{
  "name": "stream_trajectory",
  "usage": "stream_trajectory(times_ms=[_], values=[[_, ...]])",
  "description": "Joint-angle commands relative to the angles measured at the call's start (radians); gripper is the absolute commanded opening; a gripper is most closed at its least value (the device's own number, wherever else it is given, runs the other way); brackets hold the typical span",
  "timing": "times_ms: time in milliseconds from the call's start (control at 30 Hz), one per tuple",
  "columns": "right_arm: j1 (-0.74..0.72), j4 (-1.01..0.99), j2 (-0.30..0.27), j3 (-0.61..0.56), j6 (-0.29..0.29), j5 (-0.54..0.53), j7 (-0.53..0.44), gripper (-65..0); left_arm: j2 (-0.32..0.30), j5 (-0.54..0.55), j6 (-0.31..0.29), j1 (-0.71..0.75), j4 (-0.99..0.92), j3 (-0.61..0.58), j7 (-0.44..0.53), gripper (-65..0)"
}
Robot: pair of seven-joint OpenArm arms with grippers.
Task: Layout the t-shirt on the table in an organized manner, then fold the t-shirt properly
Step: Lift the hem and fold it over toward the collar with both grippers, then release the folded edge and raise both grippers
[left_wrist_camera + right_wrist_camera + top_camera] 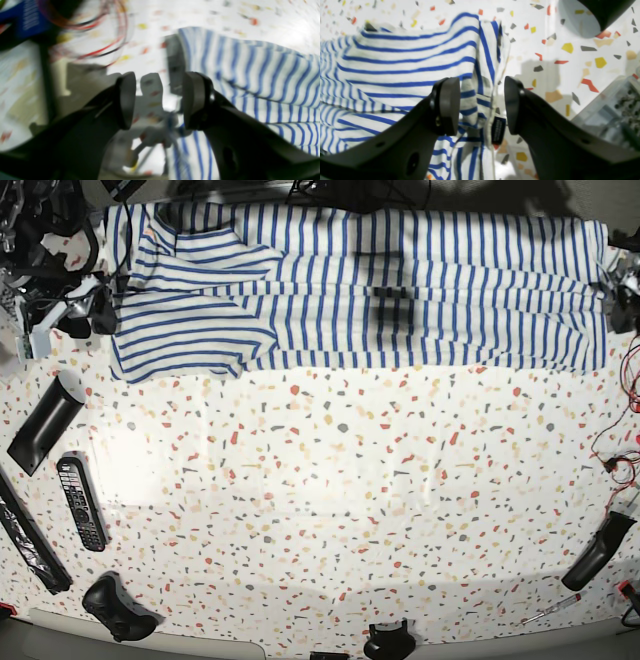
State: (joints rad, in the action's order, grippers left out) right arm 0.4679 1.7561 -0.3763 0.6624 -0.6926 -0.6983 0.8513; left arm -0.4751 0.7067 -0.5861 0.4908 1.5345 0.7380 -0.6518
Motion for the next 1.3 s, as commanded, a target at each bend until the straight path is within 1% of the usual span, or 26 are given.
stream_trajectory(times_ms=[0,67,100,167,233,267,333,467,500,533,567,667,700,867,1067,1133,1200,1267], values=[[-0.003,0.016,-0.016,0.009,-0.006,-0.023,-0.019,-37.1,-0.007,0.026,-0.006,0.009,0.016,0.025,0.023,-37.3],[-0.003,0.016,-0.017,0.009,-0.006,-0.024,-0.019,-37.1,0.017,0.033,-0.015,0.022,0.014,0.048,0.023,-37.3],[-0.003,0.016,-0.017,0.009,-0.006,-0.024,-0.018,-37.1,0.03,0.037,-0.031,0.024,0.01,0.048,0.023,-37.3],[-0.003,0.016,-0.017,0.009,-0.006,-0.024,-0.013,-37.1,0.063,0.071,-0.059,0.024,-0.002,0.047,0.023,-37.3],[-0.003,0.016,-0.017,0.009,-0.006,-0.024,-0.012,-37.1,0.093,0.114,-0.069,0.02,-0.02,0.047,0.024,-37.3],[-0.003,0.016,-0.017,0.009,-0.006,-0.023,-0.011,-37.1,0.101,0.118,-0.074,0.019,-0.03,0.047,0.031,-37.3],[-0.003,0.016,-0.017,0.009,-0.006,-0.023,-0.004,-37.1,0.107,0.114,-0.074,0.018,-0.055,0.047,0.051,-37.3],[-0.003,0.016,-0.017,0.009,-0.006,-0.024,-0.005,-37.1,0.107,0.114,-0.074,0.002,-0.127,0.047,0.057,-37.3],[-0.003,0.016,-0.017,0.009,-0.006,-0.024,-0.005,-37.1,0.107,0.115,-0.077,-0.01,-0.15,0.047,0.057,-37.3],[-0.005,0.016,-0.017,0.009,-0.006,-0.024,-0.004,-37.1,0.106,0.118,-0.098,-0.021,-0.17,0.047,0.054,-37.3],[-0.006,0.016,-0.017,0.009,-0.006,-0.024,-0.004,-37.1,0.107,0.143,-0.112,-0.033,-0.189,0.047,0.037,-37.3],[-0.008,0.016,-0.017,0.009,-0.006,-0.024,-0.001,-37.1,0.109,0.259,-0.112,-0.063,-0.232,0.047,-0.035,-37.3],[-0.008,0.016,-0.017,0.009,-0.006,-0.024,-0.001,-37.1,0.11,0.28,-0.112,-0.065,-0.238,0.047,-0.04,-37.3],[-0.008,0.016,-0.017,0.009,-0.006,-0.024,0.0,-37.1,0.117,0.325,-0.112,-0.076,-0.239,0.046,-0.043,-37.3],[-0.008,0.016,-0.017,0.009,-0.006,-0.024,0.0,-37.1,0.174,0.326,-0.112,-0.093,-0.239,0.046,-0.059,-37.3],[-0.008,0.016,-0.017,0.009,-0.006,-0.024,0.0,-37.1,0.193,0.342,-0.112,-0.098,-0.239,0.046,-0.062,-37.3],[-0.008,0.016,-0.017,0.009,-0.006,-0.024,0.003,-37.1,0.204,0.369,-0.112,-0.102,-0.239,0.045,-0.064,-37.4],[-0.008,0.016,-0.017,0.009,-0.006,-0.024,0.003,-37.1,0.212,0.369,-0.112,-0.103,-0.239,0.045,-0.073,-37.5]])
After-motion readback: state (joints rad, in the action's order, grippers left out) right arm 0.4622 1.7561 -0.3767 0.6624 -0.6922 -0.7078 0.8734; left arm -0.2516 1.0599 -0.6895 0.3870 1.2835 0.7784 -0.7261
